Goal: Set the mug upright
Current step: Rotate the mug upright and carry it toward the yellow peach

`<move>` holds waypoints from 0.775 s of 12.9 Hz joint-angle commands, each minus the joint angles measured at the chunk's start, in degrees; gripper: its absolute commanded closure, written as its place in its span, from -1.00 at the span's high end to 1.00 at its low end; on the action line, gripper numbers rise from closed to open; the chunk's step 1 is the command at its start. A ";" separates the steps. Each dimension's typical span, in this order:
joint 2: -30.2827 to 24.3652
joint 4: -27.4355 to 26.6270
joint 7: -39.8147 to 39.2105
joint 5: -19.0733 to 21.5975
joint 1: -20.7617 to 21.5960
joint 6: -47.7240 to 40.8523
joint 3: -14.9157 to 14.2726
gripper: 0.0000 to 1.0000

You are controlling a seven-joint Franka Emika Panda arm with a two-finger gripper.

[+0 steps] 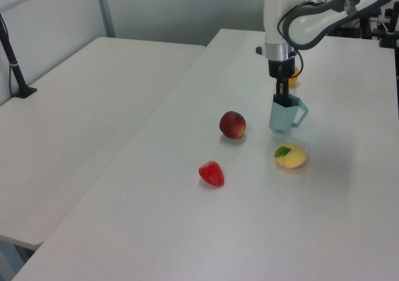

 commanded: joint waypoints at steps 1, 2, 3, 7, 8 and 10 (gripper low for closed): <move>1.24 0.01 0.43 1.20 0.03 1.25 -0.09 -1.00; 1.50 0.01 0.43 1.12 0.03 1.34 0.00 -1.00; 2.03 0.19 0.43 1.11 0.03 1.34 0.00 -1.00; 2.39 1.06 0.69 1.20 0.03 1.17 -0.09 1.00; 2.30 1.94 1.57 1.20 0.03 0.81 -0.09 1.00; 1.86 4.05 5.17 1.11 0.12 0.55 -0.09 1.00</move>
